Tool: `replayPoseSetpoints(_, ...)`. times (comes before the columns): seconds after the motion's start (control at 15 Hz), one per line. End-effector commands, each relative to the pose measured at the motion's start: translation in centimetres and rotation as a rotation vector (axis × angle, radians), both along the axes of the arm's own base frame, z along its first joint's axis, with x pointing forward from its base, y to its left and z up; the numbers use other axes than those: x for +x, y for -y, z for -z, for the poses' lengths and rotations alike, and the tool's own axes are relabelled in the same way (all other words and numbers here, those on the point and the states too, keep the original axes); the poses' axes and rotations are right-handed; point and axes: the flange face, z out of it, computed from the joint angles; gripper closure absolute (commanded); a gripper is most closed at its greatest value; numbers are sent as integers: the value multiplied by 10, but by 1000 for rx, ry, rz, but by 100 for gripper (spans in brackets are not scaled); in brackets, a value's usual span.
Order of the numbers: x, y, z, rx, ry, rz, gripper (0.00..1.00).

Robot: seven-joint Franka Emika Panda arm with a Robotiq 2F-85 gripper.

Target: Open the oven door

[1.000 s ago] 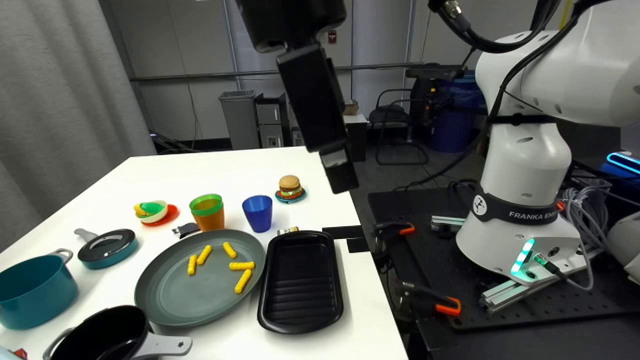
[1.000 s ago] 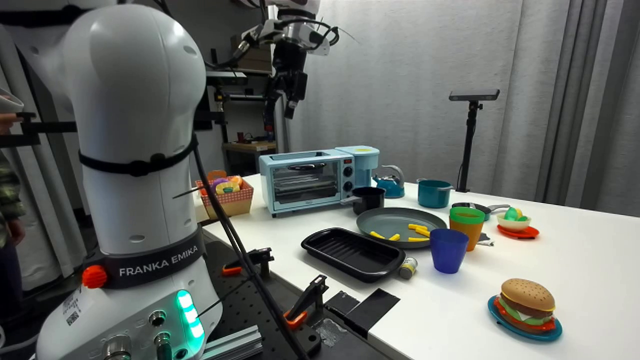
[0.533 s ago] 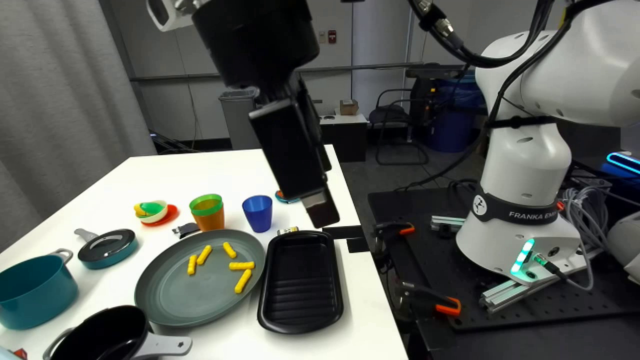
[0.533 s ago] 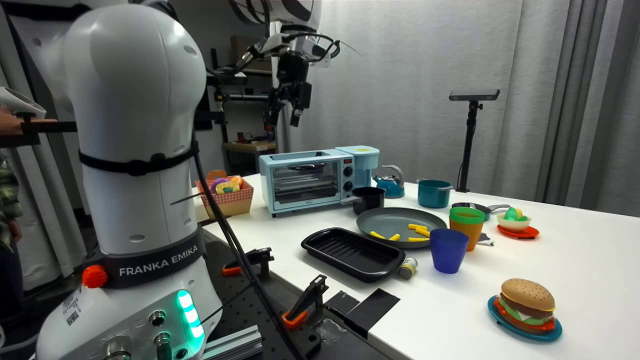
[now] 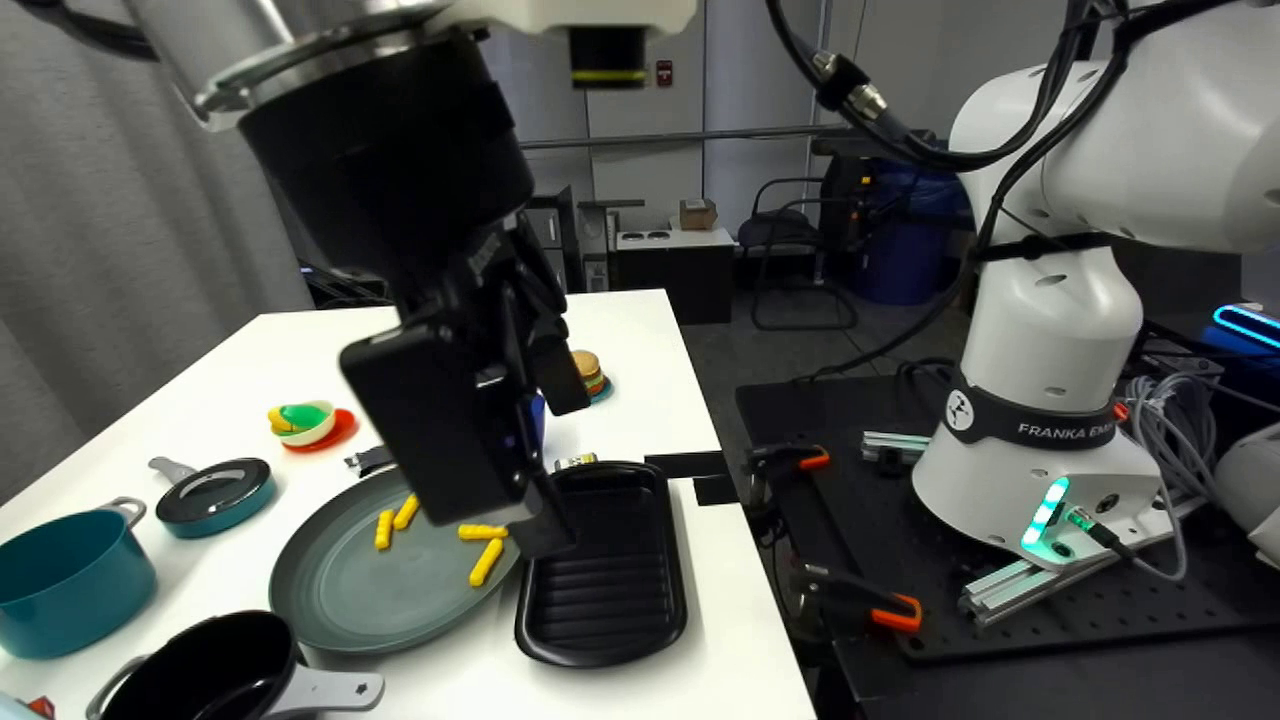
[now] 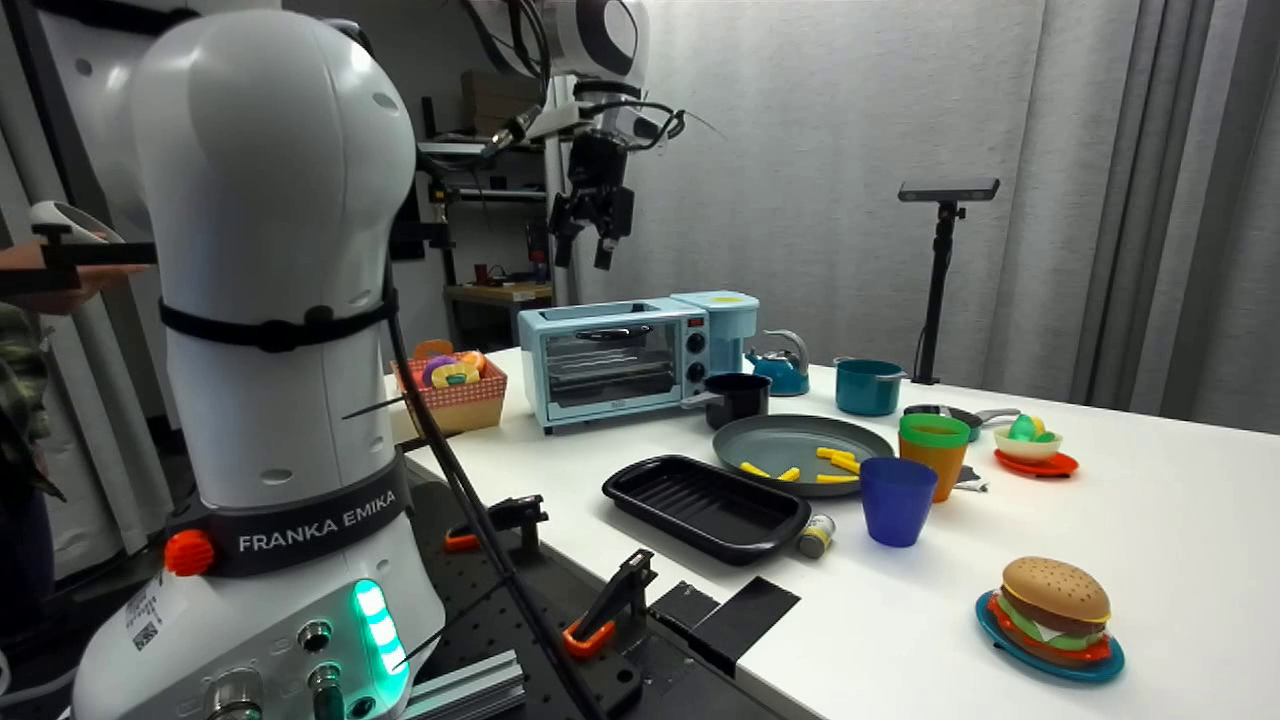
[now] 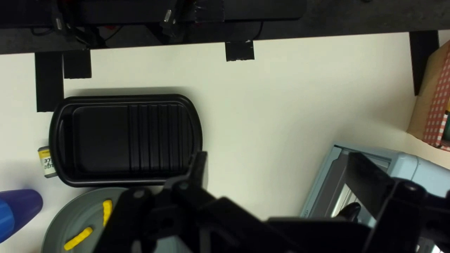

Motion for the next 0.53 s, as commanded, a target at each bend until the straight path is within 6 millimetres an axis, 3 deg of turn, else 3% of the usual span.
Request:
replayPoseSetpoints(0.0,23,-14,9,-7,12,41,0)
replayPoseSetpoints(0.47,62,-47,21,4,42,117,0)
